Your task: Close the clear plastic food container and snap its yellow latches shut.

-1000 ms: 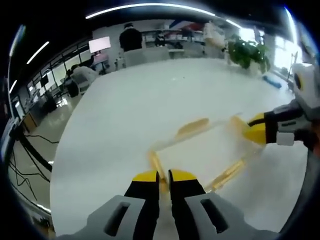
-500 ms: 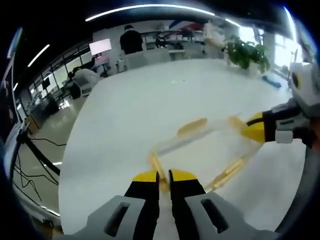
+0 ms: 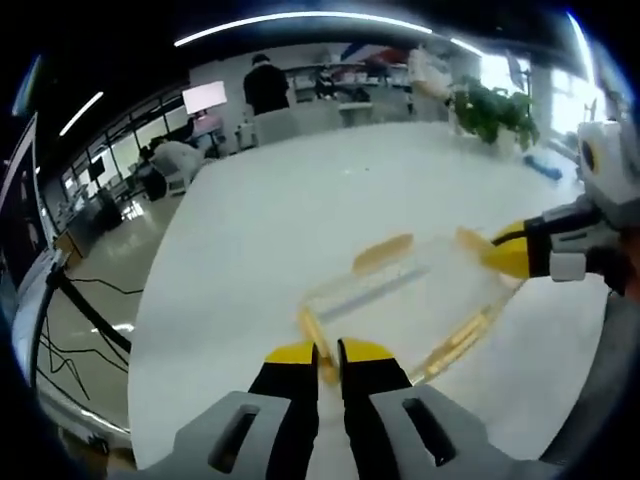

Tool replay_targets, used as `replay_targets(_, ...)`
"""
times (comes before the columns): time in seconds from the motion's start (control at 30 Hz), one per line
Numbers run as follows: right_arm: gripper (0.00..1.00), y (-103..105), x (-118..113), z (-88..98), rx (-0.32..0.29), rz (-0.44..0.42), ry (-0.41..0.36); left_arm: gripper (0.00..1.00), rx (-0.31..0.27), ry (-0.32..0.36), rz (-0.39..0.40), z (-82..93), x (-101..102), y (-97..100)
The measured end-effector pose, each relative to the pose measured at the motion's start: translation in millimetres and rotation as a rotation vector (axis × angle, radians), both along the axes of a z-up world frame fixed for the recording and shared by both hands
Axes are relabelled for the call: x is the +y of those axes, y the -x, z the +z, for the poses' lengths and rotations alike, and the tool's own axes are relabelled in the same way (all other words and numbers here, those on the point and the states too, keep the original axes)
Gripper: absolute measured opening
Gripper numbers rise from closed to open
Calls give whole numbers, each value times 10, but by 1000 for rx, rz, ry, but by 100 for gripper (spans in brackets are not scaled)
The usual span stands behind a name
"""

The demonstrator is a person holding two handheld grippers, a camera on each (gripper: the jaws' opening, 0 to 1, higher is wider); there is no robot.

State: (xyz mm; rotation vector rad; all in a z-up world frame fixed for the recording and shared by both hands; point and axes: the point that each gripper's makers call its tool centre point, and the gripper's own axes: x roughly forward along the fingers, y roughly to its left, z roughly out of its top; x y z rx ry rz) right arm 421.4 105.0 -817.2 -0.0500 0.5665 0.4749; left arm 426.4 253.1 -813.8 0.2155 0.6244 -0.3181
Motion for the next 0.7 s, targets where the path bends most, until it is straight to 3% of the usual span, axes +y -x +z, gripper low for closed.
replay_targets(0.7, 3, 31, -65, 289, -25, 1, -35, 5, -17, 2, 17, 255, -68, 129)
